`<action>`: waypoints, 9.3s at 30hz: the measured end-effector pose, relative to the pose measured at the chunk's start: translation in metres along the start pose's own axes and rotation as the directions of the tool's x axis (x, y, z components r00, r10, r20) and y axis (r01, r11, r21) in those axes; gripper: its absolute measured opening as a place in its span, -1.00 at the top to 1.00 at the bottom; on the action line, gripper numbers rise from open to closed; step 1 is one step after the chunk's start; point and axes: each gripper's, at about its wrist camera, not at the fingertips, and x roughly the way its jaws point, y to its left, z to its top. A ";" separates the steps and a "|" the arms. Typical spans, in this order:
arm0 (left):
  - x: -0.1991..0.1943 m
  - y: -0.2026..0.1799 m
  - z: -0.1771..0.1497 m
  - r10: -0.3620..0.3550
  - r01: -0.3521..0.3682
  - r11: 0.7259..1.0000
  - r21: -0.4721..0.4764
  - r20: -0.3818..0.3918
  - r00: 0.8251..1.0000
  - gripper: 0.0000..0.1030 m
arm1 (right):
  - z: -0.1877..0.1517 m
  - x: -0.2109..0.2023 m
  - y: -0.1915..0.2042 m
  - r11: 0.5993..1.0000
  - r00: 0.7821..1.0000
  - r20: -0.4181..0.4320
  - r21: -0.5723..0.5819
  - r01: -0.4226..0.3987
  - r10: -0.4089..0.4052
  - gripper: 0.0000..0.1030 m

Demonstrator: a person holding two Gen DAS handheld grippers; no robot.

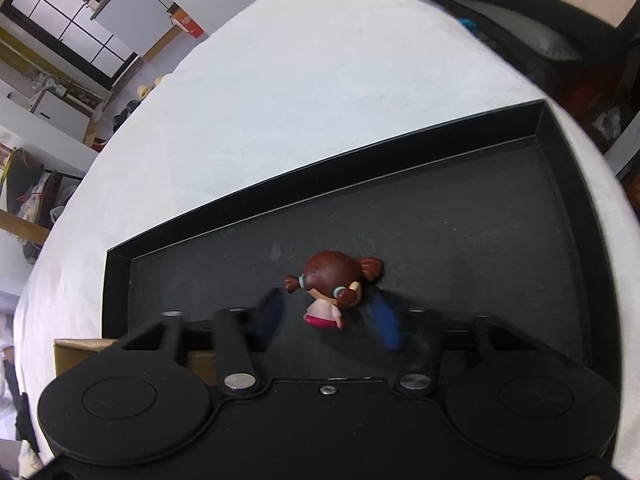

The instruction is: Organize rigid objects

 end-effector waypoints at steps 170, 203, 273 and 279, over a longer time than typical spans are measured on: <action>-0.031 0.033 -0.010 -0.206 0.212 0.976 -0.050 0.097 0.974 0.76 | -0.095 -0.093 0.136 0.983 0.993 -0.049 -0.144 -0.114 0.108 -0.09; -0.161 0.011 -0.007 -0.203 0.209 0.978 0.003 0.251 0.947 -0.50 | -0.115 -0.205 0.076 0.986 0.977 0.203 -0.167 -0.031 0.065 -1.00; -0.331 0.040 -0.175 -0.277 0.231 0.961 0.152 0.542 0.794 -0.99 | -0.249 -0.348 0.107 0.949 0.915 0.403 -0.299 0.104 0.026 -1.00; -0.331 0.041 -0.178 -0.281 0.238 0.960 0.150 0.544 0.791 -0.99 | -0.252 -0.352 0.111 0.942 0.914 0.405 -0.317 0.112 0.028 -1.00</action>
